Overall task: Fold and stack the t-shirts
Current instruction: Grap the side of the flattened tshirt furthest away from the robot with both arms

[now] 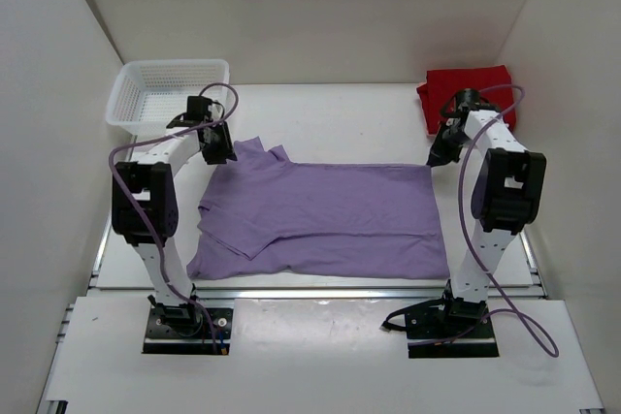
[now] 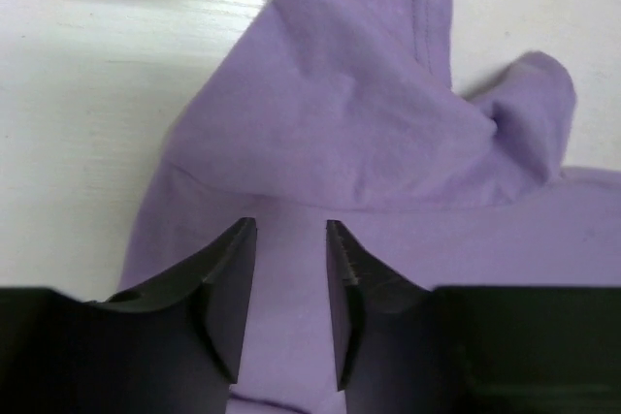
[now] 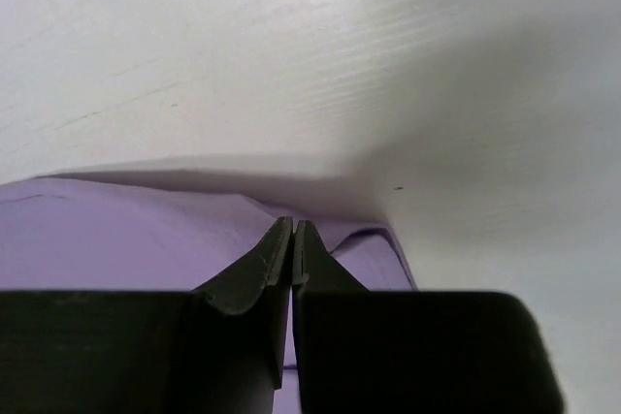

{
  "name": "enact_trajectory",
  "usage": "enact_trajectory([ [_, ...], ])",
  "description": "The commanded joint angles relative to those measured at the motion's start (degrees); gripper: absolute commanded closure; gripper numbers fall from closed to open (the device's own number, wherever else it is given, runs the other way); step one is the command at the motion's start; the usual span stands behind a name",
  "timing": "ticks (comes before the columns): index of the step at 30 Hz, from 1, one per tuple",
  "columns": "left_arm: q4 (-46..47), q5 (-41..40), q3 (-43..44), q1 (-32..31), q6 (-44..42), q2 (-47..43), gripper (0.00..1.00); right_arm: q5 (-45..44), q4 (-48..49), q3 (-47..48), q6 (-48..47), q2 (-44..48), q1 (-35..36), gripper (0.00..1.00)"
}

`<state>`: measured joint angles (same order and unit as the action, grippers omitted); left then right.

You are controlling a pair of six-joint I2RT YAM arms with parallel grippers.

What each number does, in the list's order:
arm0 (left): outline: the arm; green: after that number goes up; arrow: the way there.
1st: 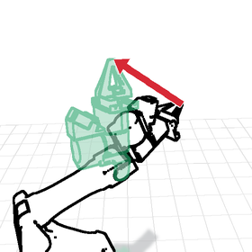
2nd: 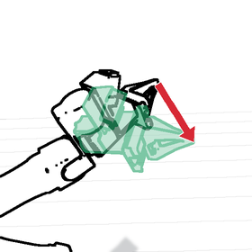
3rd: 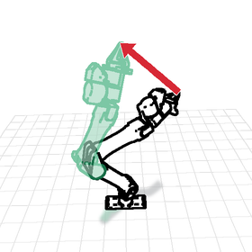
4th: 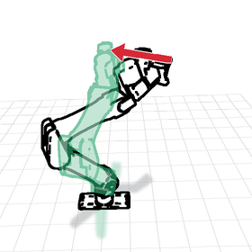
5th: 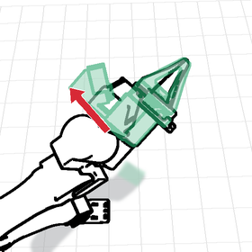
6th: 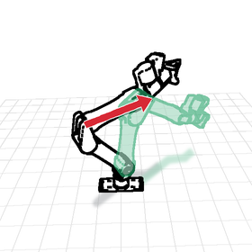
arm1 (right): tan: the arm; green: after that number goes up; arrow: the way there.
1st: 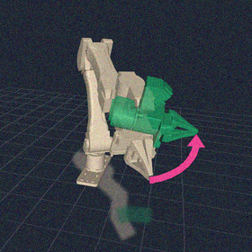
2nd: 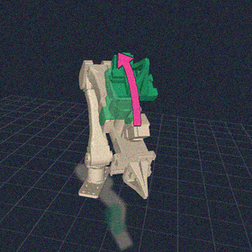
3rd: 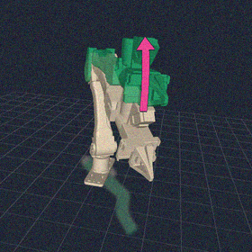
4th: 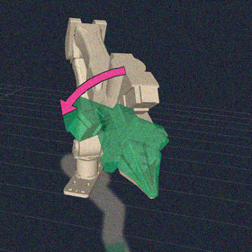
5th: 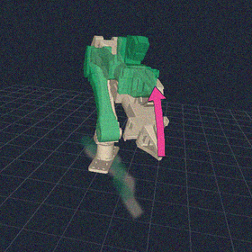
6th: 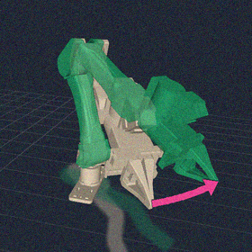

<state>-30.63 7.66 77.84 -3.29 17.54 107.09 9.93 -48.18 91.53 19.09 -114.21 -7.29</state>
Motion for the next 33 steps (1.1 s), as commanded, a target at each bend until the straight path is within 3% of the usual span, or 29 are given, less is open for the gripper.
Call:
enact_trajectory([
  [1, 3.47, -4.22, 2.57, -1.19, 0.12, 2.24, 0.53, 0.18, 2.48, -1.87, -1.16, 2.85, -0.45, 1.0],
  [5, 5.67, -5.37, 4.85, -0.58, 1.36, 5.93, 0.4, 1.05, 3.18, -3.02, -0.81, 3.64, 0.08, 1.0],
  [13, 9.88, -7.57, 8.9, -1.28, 0.65, 11.3, 0.32, 1.76, 3.36, -3.38, -0.55, 3.39, 1.4, 1.0],
  [16, 9.46, -7.57, 11.0, -2.16, -1.01, 13.49, 0.34, 1.75, 3.18, -3.11, -0.81, 3.21, 1.4, 1.0],
  [19, 4.81, -8.7, 16.0, -2.69, -2.68, 16.91, 0.44, 1.66, 2.83, -2.32, -0.9, 2.6, 1.31, 1.0],
  [23, -3.09, -11.43, 21.64, -4.61, -6.01, 20.61, 0.35, 2.1, 2.92, -1.35, -0.46, 2.24, 0.79, 1.0],
  [28, -6.2, -14.86, 24.11, -6.64, -8.57, 22.11, 0.35, 2.37, 2.39, 0.23, -0.63, 1.27, 0.78, 1.0],
  [30, -5.93, -14.17, 23.94, -6.73, -8.49, 21.85, 0.38, 2.2, 2.31, 0.32, -0.29, 0.75, 0.78, 1.0],
  [33, -7.24, -12.94, 23.93, -6.47, -9.01, 22.19, 0.51, 2.37, 2.65, 0.58, -0.28, 0.92, 0.52, 1.0],
])
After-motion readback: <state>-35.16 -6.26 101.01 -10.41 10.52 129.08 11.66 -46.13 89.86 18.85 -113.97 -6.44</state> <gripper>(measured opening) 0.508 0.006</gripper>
